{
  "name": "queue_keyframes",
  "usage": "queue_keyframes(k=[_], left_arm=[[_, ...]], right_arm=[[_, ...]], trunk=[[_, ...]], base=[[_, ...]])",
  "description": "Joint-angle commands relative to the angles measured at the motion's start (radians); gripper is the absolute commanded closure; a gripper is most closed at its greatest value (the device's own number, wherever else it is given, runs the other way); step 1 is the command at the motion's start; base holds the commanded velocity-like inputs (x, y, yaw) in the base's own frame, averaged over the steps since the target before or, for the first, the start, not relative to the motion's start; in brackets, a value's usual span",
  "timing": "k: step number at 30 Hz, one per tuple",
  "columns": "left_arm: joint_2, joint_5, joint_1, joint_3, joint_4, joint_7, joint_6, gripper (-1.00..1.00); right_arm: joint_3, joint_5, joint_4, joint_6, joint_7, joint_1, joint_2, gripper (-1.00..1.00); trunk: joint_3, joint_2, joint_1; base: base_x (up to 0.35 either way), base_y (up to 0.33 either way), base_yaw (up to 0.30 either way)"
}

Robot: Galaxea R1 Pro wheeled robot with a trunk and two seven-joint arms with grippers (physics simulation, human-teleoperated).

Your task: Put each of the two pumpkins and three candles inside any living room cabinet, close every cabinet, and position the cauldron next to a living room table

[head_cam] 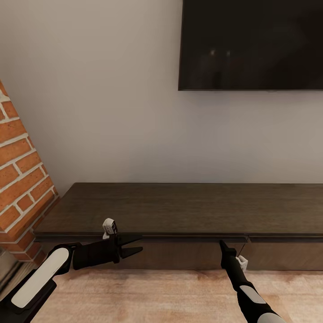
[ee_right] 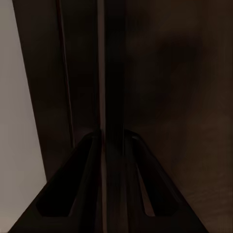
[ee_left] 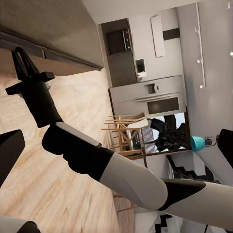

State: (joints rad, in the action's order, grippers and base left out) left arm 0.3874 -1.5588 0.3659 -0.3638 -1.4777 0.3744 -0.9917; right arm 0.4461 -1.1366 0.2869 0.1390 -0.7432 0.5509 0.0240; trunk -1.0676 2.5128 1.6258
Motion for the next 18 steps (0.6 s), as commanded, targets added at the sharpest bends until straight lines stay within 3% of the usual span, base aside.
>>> queue_keyframes(k=[1, 18], left_arm=[[0.001, 0.005, 0.001, -0.001, 0.001, 0.008, -0.001, -1.00], [-0.002, 0.005, 0.001, -0.001, 0.001, 0.005, 0.001, -1.00]], right_arm=[[0.006, -0.021, 0.001, 0.016, -0.011, 0.001, 0.000, 1.00], [0.009, -0.022, 0.001, 0.016, -0.010, 0.001, 0.001, 1.00]], trunk=[[-0.001, 0.000, 0.000], [-0.001, 0.000, 0.000]], base=[[0.000, 0.000, 0.000], [-0.053, 0.000, 0.000]])
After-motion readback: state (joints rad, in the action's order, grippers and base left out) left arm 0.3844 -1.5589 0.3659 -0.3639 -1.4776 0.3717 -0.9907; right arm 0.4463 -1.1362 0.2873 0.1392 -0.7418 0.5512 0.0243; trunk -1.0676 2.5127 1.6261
